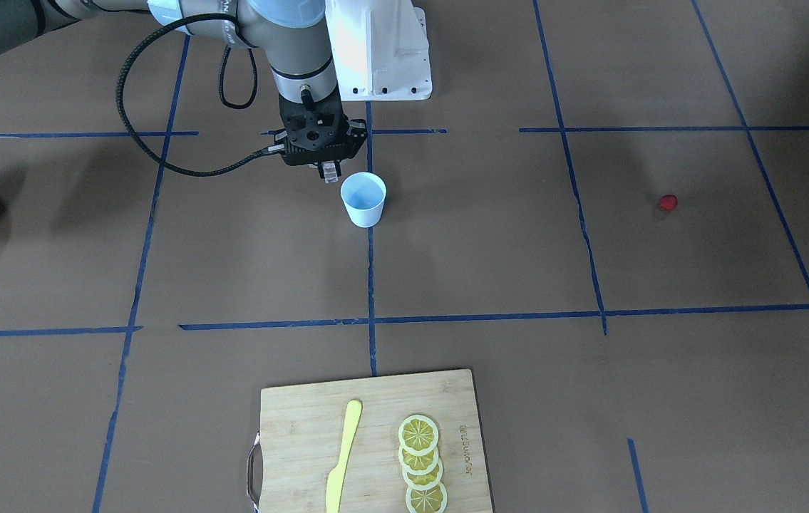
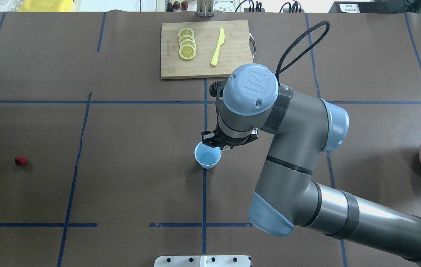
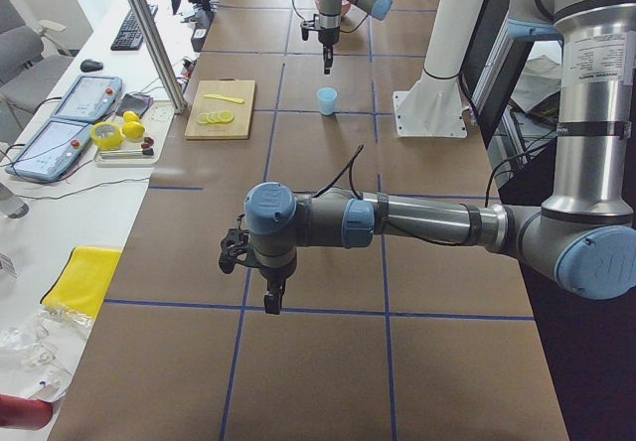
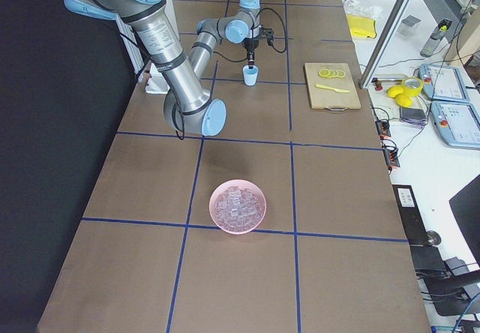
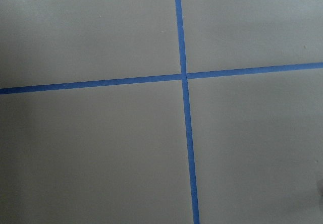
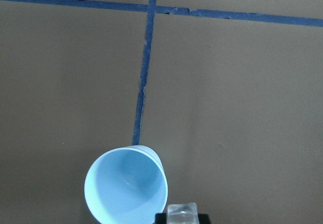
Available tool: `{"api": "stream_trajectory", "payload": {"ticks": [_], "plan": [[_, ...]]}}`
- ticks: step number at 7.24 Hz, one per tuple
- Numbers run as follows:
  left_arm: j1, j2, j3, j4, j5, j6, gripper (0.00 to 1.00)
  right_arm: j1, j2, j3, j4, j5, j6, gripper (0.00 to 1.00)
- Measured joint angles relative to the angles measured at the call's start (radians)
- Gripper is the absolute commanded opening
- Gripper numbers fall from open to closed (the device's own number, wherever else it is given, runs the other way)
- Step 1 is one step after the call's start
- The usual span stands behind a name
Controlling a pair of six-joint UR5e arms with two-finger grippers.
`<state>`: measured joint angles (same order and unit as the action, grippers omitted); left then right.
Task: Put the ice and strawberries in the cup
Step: 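Carry the ice cube with the right gripper over the blue cup, then open the right gripper to drop the ice cube into the cup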
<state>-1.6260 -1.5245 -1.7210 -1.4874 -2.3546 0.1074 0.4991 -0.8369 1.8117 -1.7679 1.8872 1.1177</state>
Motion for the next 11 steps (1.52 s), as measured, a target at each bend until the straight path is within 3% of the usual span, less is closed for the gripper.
{"api": "stream_trajectory", "payload": {"ticks": [3, 4, 6, 7, 9, 10, 11], "plan": [[0.000, 0.000, 0.002, -0.001, 0.001, 0.000, 1.00, -0.024, 0.066, -0.086, 0.003, -0.013, 0.015, 0.02], [0.000, 0.000, 0.002, -0.001, 0.001, 0.000, 1.00, -0.032, 0.072, -0.093, 0.004, -0.017, 0.018, 0.08], [0.000, 0.000, 0.002, -0.001, 0.001, 0.001, 1.00, -0.039, 0.085, -0.101, 0.005, -0.020, 0.021, 0.60], [0.001, 0.000, 0.002, -0.001, 0.001, 0.001, 1.00, -0.040, 0.093, -0.105, 0.005, -0.020, 0.022, 0.70], [0.001, -0.003, 0.011, -0.005, 0.001, 0.001, 1.00, -0.040, 0.098, -0.108, 0.005, -0.020, 0.022, 0.75], [0.001, -0.005, 0.018, -0.008, 0.001, 0.001, 1.00, -0.040, 0.099, -0.108, 0.005, -0.020, 0.022, 0.99], [0.001, -0.007, 0.021, -0.010, 0.001, 0.001, 1.00, -0.039, 0.098, -0.107, 0.005, -0.021, 0.021, 1.00]]}}
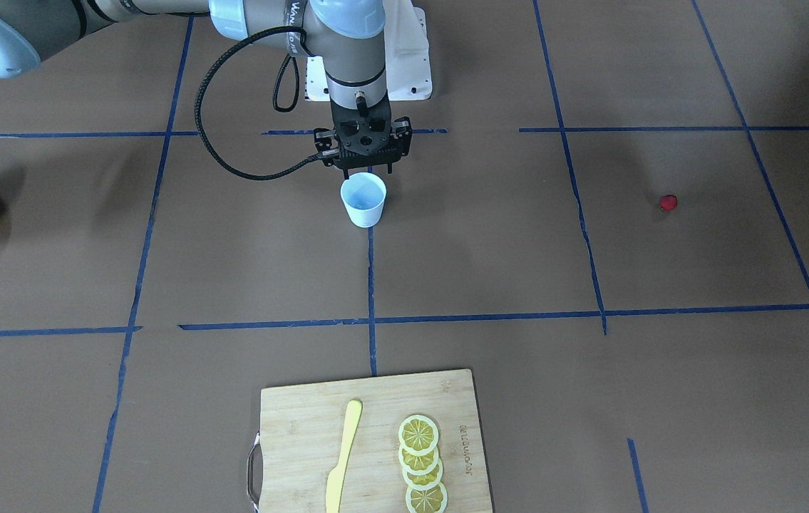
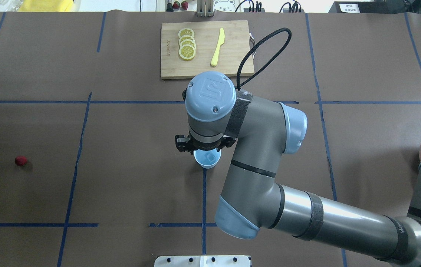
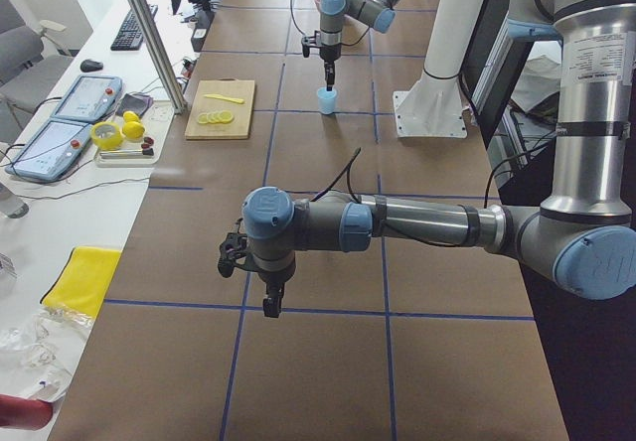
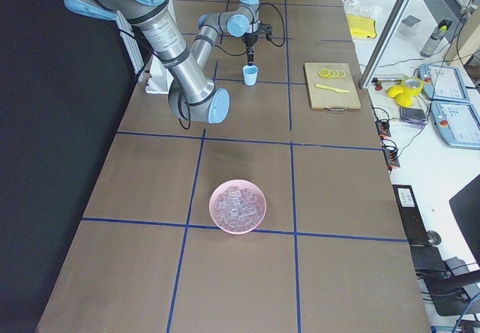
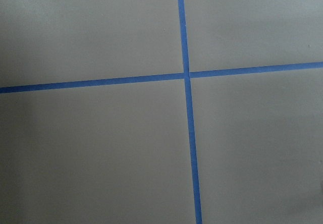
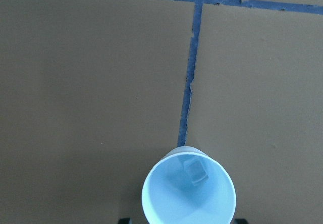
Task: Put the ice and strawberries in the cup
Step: 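Open the right gripper to drop the ice cube into the cup, then move the right gripper back to the pink ice bowl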
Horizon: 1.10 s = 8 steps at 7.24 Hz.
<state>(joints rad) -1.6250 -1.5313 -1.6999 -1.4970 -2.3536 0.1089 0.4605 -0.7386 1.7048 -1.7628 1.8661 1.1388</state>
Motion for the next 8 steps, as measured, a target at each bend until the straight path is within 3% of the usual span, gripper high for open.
{"api": "stream_trajectory", "payload": {"ticks": [3, 6, 8], "plan": [[0.000, -0.004, 0.002, -0.001, 0.000, 0.000, 1.00, 0.053, -0.028, 0.050, -0.024, 0.008, -0.005, 1.00], [0.000, -0.006, 0.000, -0.001, -0.001, -0.001, 1.00, 0.176, -0.239, 0.318, -0.119, 0.027, -0.068, 1.00], [0.000, -0.005, -0.008, 0.001, -0.007, -0.002, 1.00, 0.281, -0.417, 0.460, -0.123, 0.092, -0.202, 1.00]]}}
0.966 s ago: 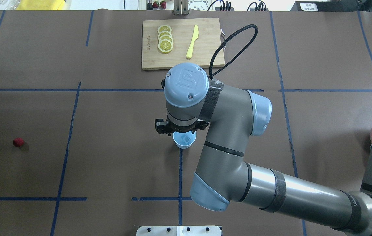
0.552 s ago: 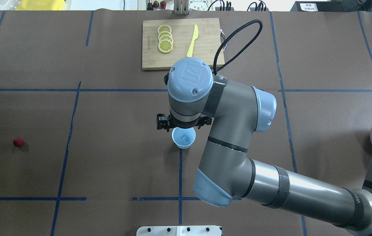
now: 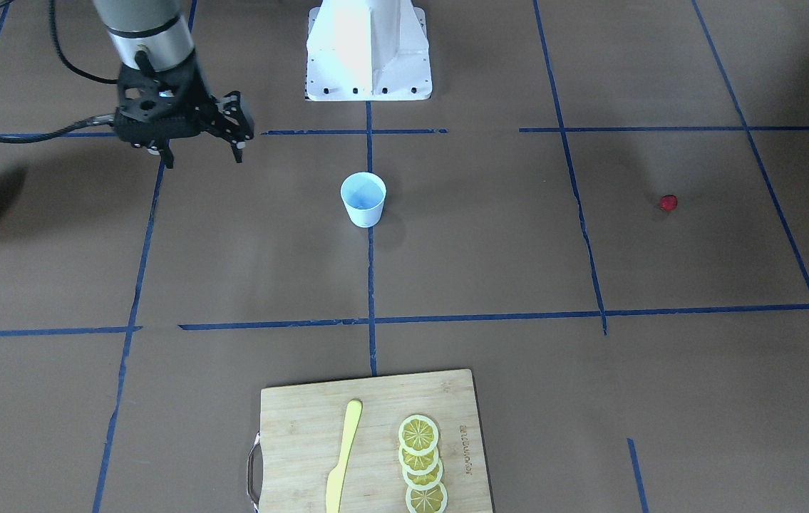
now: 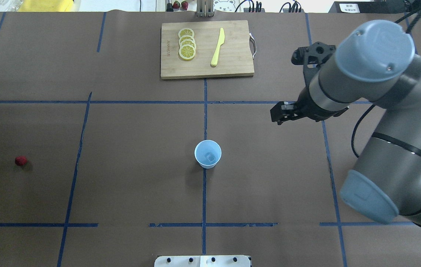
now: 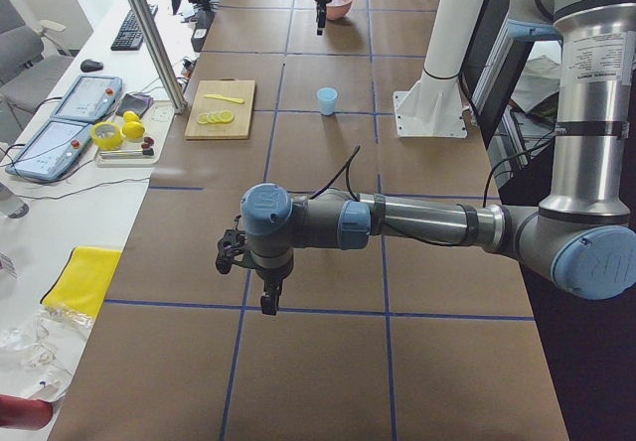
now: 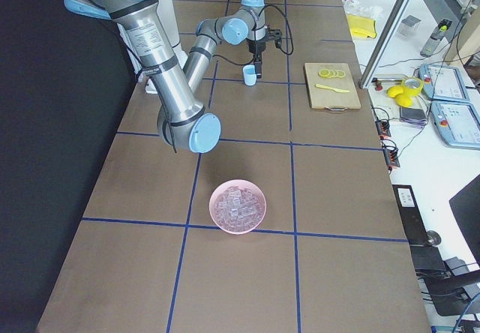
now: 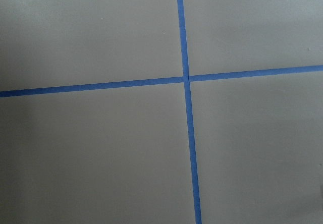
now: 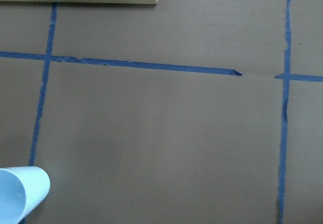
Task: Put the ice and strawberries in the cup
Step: 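Move the right gripper back to the pink ice bowl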
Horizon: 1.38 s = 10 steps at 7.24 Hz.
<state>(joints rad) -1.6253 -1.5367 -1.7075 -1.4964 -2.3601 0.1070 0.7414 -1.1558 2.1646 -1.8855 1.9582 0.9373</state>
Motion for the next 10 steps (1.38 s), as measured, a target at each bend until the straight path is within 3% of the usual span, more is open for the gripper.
{"api": "stream_trajectory", "payload": {"ticks": [2, 4, 6, 7, 10], "plan": [[-0.001, 0.004, -0.006, 0.001, -0.013, -0.001, 1.00, 0.137, -0.180, 0.043, 0.049, 0.105, -0.125, 1.00], [-0.001, 0.006, -0.010, 0.001, -0.016, -0.001, 1.00, 0.240, -0.428, 0.037, 0.288, 0.158, -0.228, 0.99], [-0.001, 0.004, -0.014, 0.000, -0.017, -0.001, 1.00, 0.342, -0.625, -0.027, 0.504, 0.229, -0.341, 0.98], [-0.001, 0.004, -0.019, 0.000, -0.017, -0.001, 1.00, 0.392, -0.671, -0.079, 0.557, 0.241, -0.428, 0.98], [-0.001, 0.011, -0.061, 0.007, -0.016, -0.021, 1.00, 0.460, -0.689, -0.204, 0.589, 0.243, -0.569, 0.79]]}}
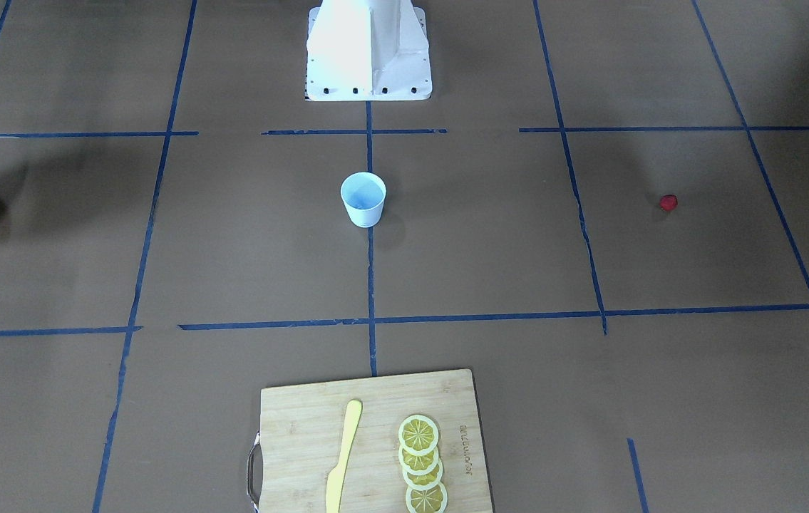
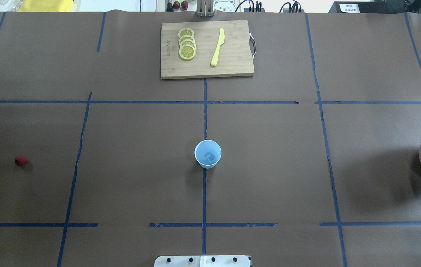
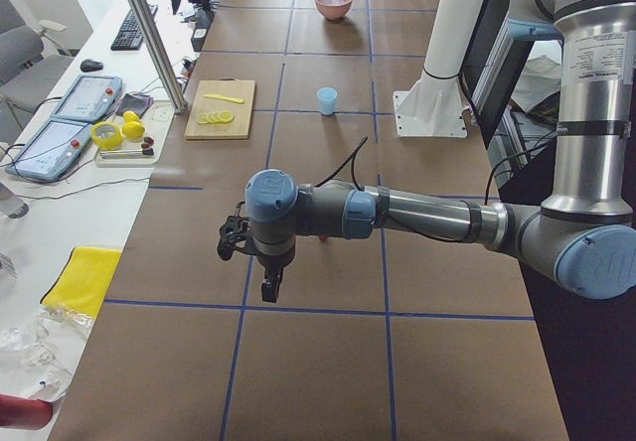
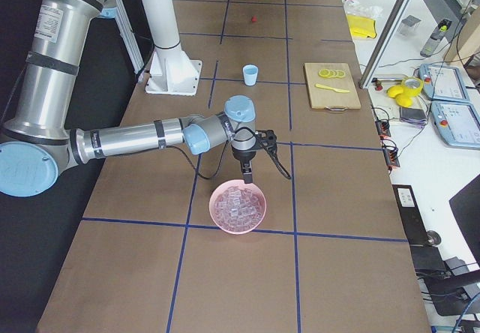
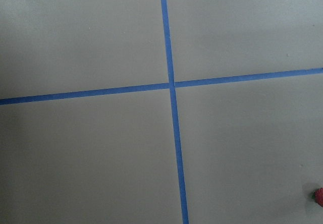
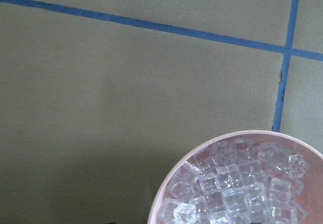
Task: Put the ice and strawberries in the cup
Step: 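Move the right gripper back to the pink ice bowl, then grasp another ice cube from the bowl with the right gripper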
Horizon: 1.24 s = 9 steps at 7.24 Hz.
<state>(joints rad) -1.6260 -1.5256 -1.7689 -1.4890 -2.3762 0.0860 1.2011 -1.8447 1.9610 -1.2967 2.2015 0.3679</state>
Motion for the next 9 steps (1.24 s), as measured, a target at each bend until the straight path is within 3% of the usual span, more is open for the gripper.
{"api": "stream_trajectory", "payload": {"ticks": [3, 9], "plan": [[0.000, 0.002, -0.016, 0.001, 0.000, -0.009, 1.00, 0.004, 0.004, -0.063, 0.003, -0.005, -0.064, 0.64], [0.000, 0.002, -0.020, 0.003, 0.000, -0.009, 1.00, -0.075, 0.010, -0.106, 0.002, -0.044, -0.121, 0.60]]}}
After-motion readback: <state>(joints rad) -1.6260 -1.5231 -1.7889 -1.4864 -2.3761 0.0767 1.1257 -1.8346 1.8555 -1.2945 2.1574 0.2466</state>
